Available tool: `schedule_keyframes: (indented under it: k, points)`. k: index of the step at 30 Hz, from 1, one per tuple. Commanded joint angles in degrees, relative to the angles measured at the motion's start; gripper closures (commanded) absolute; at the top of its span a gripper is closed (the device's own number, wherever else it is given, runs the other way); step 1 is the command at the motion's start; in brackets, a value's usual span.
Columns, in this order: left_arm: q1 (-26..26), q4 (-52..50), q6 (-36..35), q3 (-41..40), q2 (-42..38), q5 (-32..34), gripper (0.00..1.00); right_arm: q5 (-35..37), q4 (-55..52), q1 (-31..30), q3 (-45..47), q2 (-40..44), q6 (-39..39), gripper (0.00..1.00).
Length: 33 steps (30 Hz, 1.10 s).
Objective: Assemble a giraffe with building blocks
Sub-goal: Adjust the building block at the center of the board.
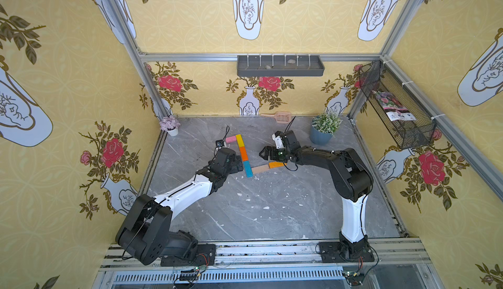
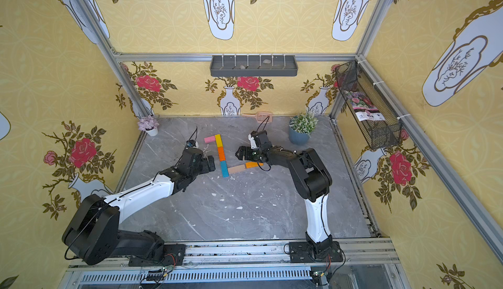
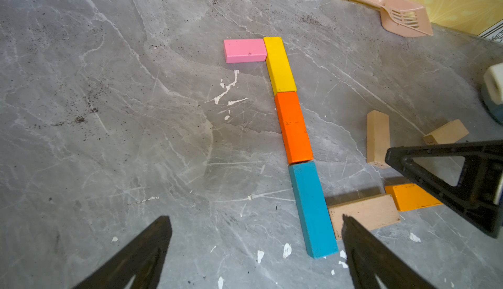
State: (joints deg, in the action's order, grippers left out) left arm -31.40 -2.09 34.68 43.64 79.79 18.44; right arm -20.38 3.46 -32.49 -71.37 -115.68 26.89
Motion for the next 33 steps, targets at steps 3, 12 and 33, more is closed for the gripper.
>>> schedule_keyframes:
  k: [3, 12, 33]
  points:
    - [0.0, 1.6, -0.4, -0.7, -0.4, 0.7, 0.01, 3.7, -1.2, 2.6, 2.3, 5.0, 1.4, 0.01]
    - [0.0, 1.7, -0.3, -0.7, -0.4, 0.5, 0.01, 1.5, -0.1, 5.2, 10.2, 8.6, 1.9, 0.0]
    - [0.0, 1.6, -0.6, -0.6, -0.3, 0.5, 0.01, -3.2, 3.4, 5.7, 10.2, 5.8, 2.4, 0.01]
